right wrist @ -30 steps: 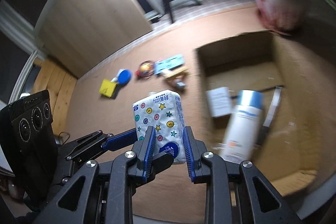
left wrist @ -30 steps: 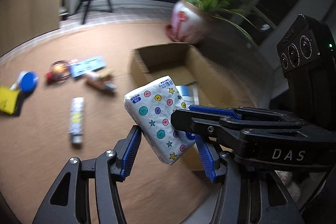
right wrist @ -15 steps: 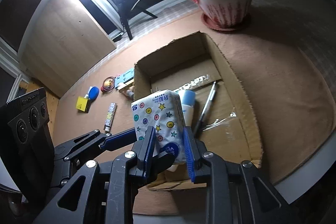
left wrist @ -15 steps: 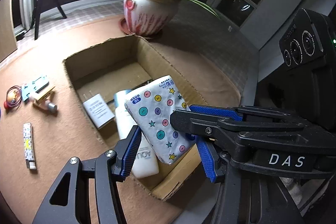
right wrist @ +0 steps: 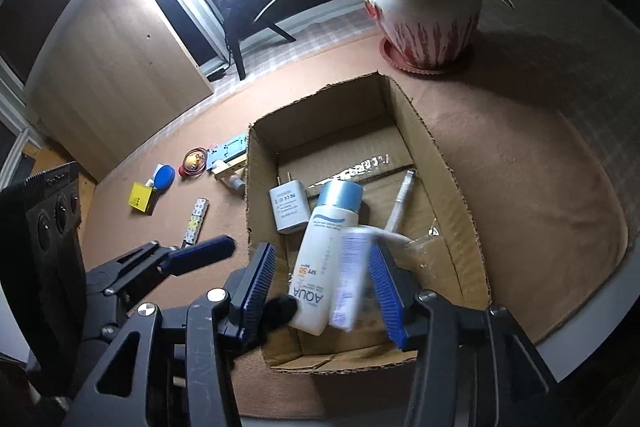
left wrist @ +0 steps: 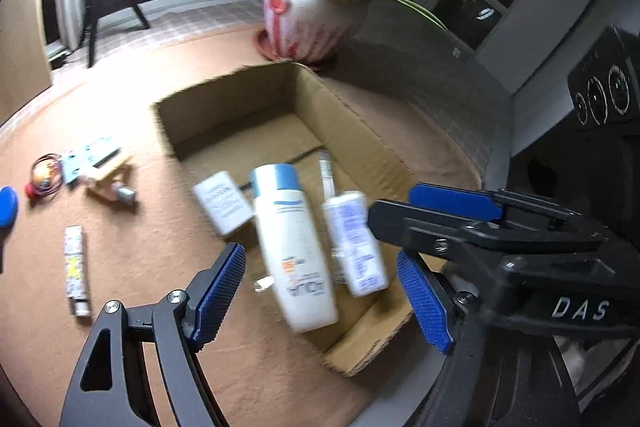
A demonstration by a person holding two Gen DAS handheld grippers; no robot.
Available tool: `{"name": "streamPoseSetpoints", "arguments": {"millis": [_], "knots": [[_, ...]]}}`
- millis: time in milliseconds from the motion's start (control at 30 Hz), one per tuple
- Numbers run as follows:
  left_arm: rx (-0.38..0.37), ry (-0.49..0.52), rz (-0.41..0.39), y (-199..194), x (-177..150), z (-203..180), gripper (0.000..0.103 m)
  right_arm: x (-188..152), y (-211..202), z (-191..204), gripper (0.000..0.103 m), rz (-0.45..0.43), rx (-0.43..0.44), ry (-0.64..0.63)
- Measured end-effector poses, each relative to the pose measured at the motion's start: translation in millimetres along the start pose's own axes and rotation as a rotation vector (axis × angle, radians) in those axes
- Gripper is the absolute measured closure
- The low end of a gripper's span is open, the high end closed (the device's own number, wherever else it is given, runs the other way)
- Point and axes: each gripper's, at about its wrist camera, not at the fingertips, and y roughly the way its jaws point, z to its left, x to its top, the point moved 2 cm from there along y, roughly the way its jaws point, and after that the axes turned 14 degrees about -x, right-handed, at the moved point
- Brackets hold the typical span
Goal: Organize objects
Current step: 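Carry the tissue pack into the box and open the right tool, then move the left tool to the blue round lid and grasp it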
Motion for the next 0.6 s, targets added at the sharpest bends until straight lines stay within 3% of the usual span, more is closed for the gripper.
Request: {"name": "streamPoseSetpoints", "arguments": {"millis": [300, 600], "knots": [[0.068, -0.117, -0.053, -50.1, -5.0, 56.3, 0.016, 0.8, -5.1, 27.6, 0.057, -0.025, 0.017, -0.031], [0.223, -0.269, -0.115, -103.8, -16.3, 144.4, 0.015, -2.9, -0.8, 72.0, 0.057, -0.023, 0.044, -0.087]]}}
